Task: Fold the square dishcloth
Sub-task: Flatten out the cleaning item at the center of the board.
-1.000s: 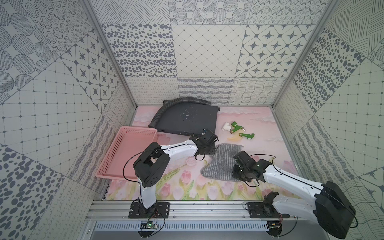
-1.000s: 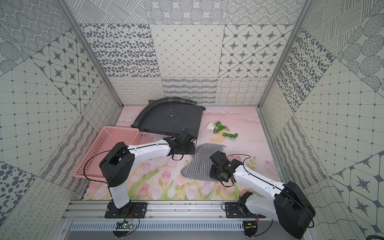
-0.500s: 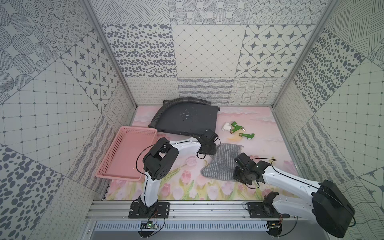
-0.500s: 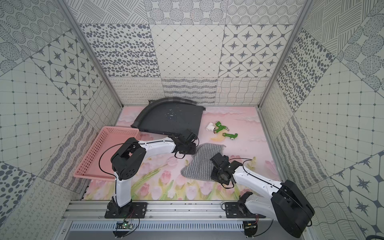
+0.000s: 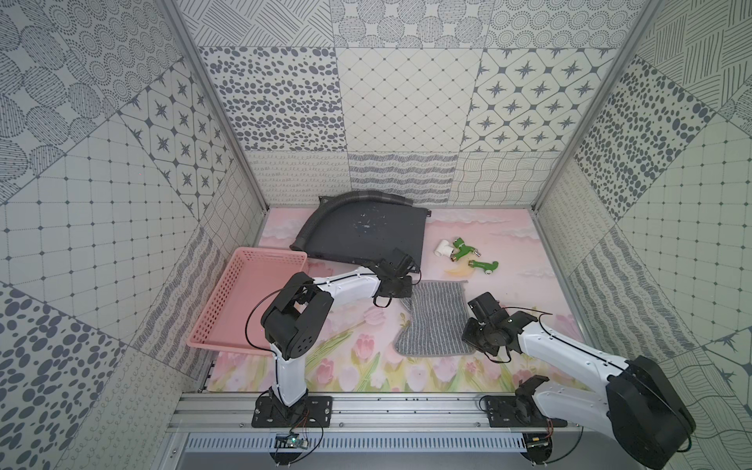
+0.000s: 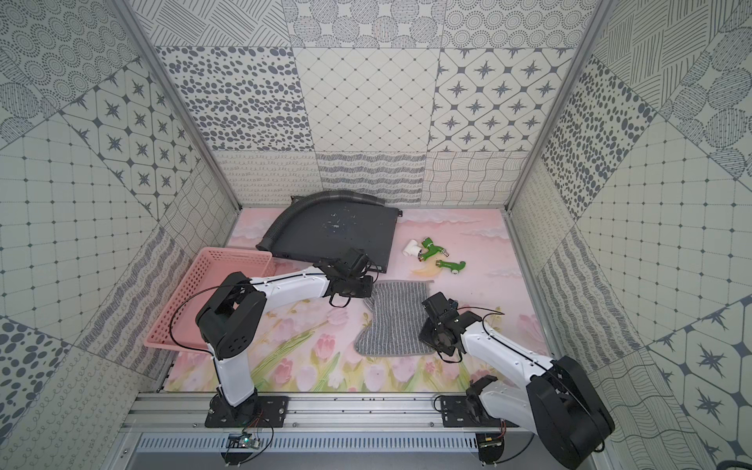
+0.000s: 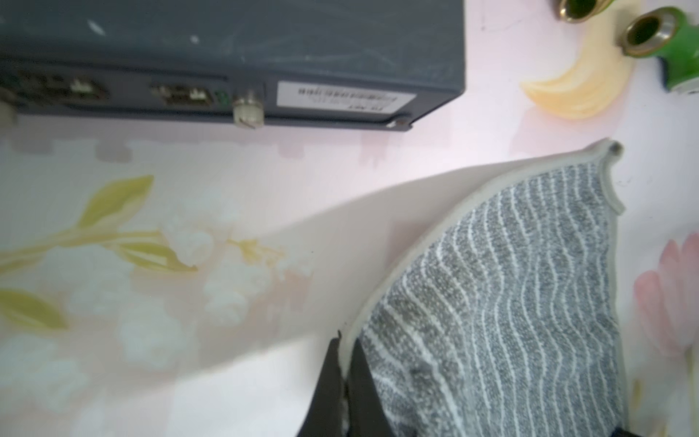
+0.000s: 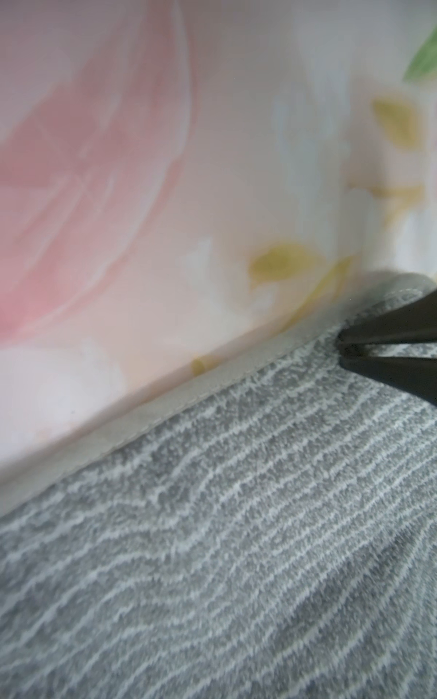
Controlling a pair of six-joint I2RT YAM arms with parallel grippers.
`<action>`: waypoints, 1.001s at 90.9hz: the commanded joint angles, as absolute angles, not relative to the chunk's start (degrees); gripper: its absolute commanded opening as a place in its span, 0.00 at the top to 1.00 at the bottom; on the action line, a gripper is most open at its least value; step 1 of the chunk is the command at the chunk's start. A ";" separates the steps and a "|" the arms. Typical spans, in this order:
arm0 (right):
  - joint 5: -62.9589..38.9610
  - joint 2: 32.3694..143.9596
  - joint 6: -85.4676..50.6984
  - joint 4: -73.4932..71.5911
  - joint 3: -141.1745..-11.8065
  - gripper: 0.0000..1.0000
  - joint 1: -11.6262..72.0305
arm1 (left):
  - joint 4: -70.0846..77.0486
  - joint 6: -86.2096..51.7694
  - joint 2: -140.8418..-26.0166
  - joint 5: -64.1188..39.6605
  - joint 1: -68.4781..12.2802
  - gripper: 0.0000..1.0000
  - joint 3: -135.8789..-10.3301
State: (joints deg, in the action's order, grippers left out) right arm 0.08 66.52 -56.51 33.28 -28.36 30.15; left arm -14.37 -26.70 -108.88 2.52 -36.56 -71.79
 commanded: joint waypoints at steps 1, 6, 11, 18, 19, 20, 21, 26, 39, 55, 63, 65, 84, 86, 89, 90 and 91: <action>3.32 68.36 -52.83 35.40 -29.30 0.89 28.86 | -16.96 -13.12 -106.59 5.02 -35.66 1.00 -73.72; 3.17 68.65 -51.61 35.61 -30.34 0.88 28.52 | -18.09 -9.36 -106.40 4.65 -35.60 1.00 -74.65; 3.35 69.17 -50.35 36.18 -31.45 0.87 28.21 | -19.68 -6.26 -106.62 4.90 -35.51 1.00 -76.07; 4.20 69.87 -48.96 37.23 -34.01 0.87 27.89 | -21.75 -2.82 -107.35 4.29 -35.13 0.98 -78.28; 4.30 69.96 -48.74 37.33 -34.28 0.87 27.79 | -21.95 -2.42 -107.51 4.16 -35.06 0.97 -78.56; 4.35 70.05 -48.54 37.48 -34.50 0.86 27.69 | -22.23 -2.04 -107.63 4.02 -34.97 0.96 -78.87; 4.41 70.09 -48.35 37.59 -34.78 0.86 27.64 | -22.45 -1.68 -107.78 3.94 -34.89 0.95 -79.21; 4.44 70.25 -47.18 38.12 -35.97 0.85 27.16 | -23.97 -0.61 -108.72 3.79 -34.58 0.89 -80.88; 3.88 69.30 -43.83 39.05 -40.14 0.75 26.69 | -27.46 -0.90 -110.29 3.94 -33.86 0.73 -83.05; 5.63 70.32 -39.50 40.54 -47.84 0.67 25.20 | -26.37 -3.55 -110.17 3.00 -33.75 0.35 -81.89; 6.89 72.42 -37.13 40.71 -51.74 0.63 23.65 | -26.40 -5.41 -109.89 4.02 -33.75 0.27 -81.69; 7.06 73.12 -36.44 40.76 -52.59 0.62 23.18 | -26.40 -5.83 -109.80 4.32 -33.75 0.27 -81.64; 8.59 81.25 -31.47 40.59 -60.58 0.57 19.52 | -27.11 -12.44 -109.27 4.23 -32.01 0.32 -80.24; 8.78 82.10 -31.05 40.56 -61.33 0.56 19.19 | -26.88 -13.33 -109.25 3.58 -31.69 0.33 -79.83; 8.94 83.50 -30.57 40.29 -62.35 0.56 18.72 | -26.68 -14.49 -109.25 2.70 -31.13 0.33 -79.25; 8.95 83.94 -30.36 40.18 -62.59 0.55 18.59 | -26.57 -14.85 -109.25 2.27 -30.99 0.33 -79.04; 8.95 84.38 -30.05 40.09 -62.89 0.55 18.52 | -26.51 -15.25 -109.25 1.93 -30.83 0.33 -78.76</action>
State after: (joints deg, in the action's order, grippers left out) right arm 6.98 80.99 -34.09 40.51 -59.59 19.75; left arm -24.73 -8.25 -109.78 3.90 -32.84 -80.82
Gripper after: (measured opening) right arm 0.440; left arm 0.674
